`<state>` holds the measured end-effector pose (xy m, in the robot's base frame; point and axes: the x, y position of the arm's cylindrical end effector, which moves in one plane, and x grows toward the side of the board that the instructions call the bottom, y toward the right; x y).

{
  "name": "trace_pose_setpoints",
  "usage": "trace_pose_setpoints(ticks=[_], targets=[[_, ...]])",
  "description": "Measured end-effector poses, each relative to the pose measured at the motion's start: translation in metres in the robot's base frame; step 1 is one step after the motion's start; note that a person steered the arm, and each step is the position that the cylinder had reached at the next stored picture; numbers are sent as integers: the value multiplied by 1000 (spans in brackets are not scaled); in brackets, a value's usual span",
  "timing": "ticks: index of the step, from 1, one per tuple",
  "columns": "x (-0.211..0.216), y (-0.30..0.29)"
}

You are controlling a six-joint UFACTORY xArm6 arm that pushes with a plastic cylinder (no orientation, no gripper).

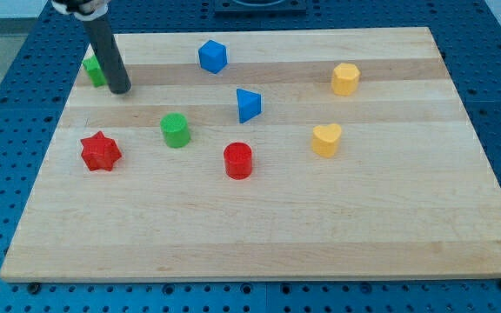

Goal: Slide the green star horizontal to the cube

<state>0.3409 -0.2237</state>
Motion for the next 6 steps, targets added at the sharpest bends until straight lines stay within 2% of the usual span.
trace_pose_setpoints(ticks=[1, 2, 5, 6], targets=[[4, -41], [-30, -62], [-88, -44], [-79, -61]])
